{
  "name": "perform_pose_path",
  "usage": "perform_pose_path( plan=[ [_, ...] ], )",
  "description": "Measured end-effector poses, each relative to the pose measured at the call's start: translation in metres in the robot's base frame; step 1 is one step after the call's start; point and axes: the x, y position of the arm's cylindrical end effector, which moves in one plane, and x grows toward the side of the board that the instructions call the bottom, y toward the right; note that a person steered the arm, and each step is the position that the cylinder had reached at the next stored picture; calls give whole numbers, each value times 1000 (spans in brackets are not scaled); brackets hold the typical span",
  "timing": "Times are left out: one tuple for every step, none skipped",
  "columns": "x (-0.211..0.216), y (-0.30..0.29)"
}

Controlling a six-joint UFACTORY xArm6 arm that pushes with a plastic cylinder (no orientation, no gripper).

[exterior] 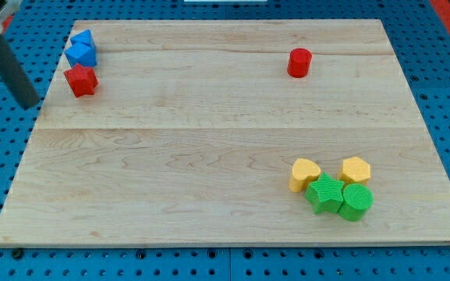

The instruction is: Slide the blue triangle closer to the red star

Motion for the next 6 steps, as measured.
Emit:
perform_pose_path(
  plan=[
    [-94, 32],
    [-151, 32],
    [-174, 33],
    [-166, 83],
    [-129, 95],
    [-87, 95]
  ],
)
